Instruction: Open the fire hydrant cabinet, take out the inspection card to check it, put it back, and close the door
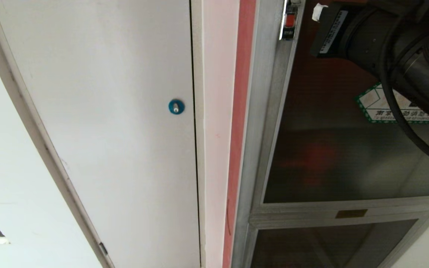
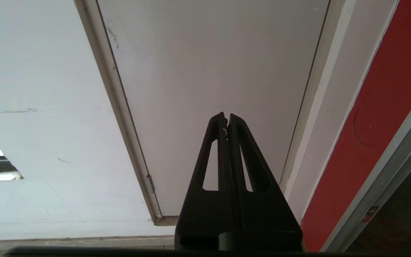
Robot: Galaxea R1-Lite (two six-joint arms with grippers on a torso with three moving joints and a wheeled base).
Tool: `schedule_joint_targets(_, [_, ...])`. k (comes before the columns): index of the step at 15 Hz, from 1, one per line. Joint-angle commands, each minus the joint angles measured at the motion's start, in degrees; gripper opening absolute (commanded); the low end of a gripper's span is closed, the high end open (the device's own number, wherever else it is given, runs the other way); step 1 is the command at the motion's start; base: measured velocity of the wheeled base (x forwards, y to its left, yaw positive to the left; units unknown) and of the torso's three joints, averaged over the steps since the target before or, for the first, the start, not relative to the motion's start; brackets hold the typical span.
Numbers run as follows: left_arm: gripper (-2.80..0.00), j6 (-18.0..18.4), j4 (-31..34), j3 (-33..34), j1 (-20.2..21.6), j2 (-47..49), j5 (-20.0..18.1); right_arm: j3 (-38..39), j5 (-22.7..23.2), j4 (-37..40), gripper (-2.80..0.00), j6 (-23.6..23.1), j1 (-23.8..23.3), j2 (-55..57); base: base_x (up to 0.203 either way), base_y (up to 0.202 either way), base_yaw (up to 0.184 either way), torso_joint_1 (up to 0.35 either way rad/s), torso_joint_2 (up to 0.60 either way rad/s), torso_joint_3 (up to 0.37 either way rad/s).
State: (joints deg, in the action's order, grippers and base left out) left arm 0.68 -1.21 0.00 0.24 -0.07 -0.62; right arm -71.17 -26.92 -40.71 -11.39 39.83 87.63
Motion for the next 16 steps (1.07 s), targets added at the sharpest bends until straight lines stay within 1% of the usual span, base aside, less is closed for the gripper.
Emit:
schedule_joint_targets(1, [-2.80,0.02,-0.02,0.35,0.02,0.07,0.01,1.56,-0.33,-2.79,-2.80,-0.39,-0.01,0.09,0.000,0.000,0.000,0.000,0.00,0.000])
schedule_joint_targets(3, [-2.80,0.02,-0.02,0.44,0.02,0.07,0.01,3.07,-0.31,-3.46,-2.80,-0.47,0.07,-0.19,0.000,0.000,0.000,0.000,0.00,0.000])
schedule_joint_targets(4, [-2.80,0.02,-0.10,0.44,0.02,0.07,0.01,3.56,-0.16,-3.50,0.00,-0.47,0.25,-0.35,0.000,0.000,0.000,0.000,0.00,0.000])
schedule_joint_targets(7, [-2.80,0.02,-0.02,0.44,0.02,0.07,0.01,3.29,-0.07,-4.28,0.00,-0.80,0.69,0.57,0.000,0.000,0.000,0.000,0.00,0.000])
schedule_joint_targets(10, [-2.80,0.02,-0.02,0.44,0.02,0.07,0.01,0.67,-0.61,-6.68,0.00,-2.67,0.69,3.58,0.000,0.000,0.000,0.000,0.00,0.000])
schedule_joint_targets(13, [-2.80,0.02,-0.02,0.44,0.02,0.07,0.01,-2.54,-3.09,-9.07,0.00,-4.97,0.57,6.58,0.000,0.000,0.000,0.000,0.00,0.000])
schedule_joint_targets(16, [-2.80,0.02,-0.11,0.44,0.02,0.07,0.01,-3.24,-4.46,-11.68,0.00,-6.31,0.34,8.35,0.000,0.000,0.000,0.000,0.00,0.000])
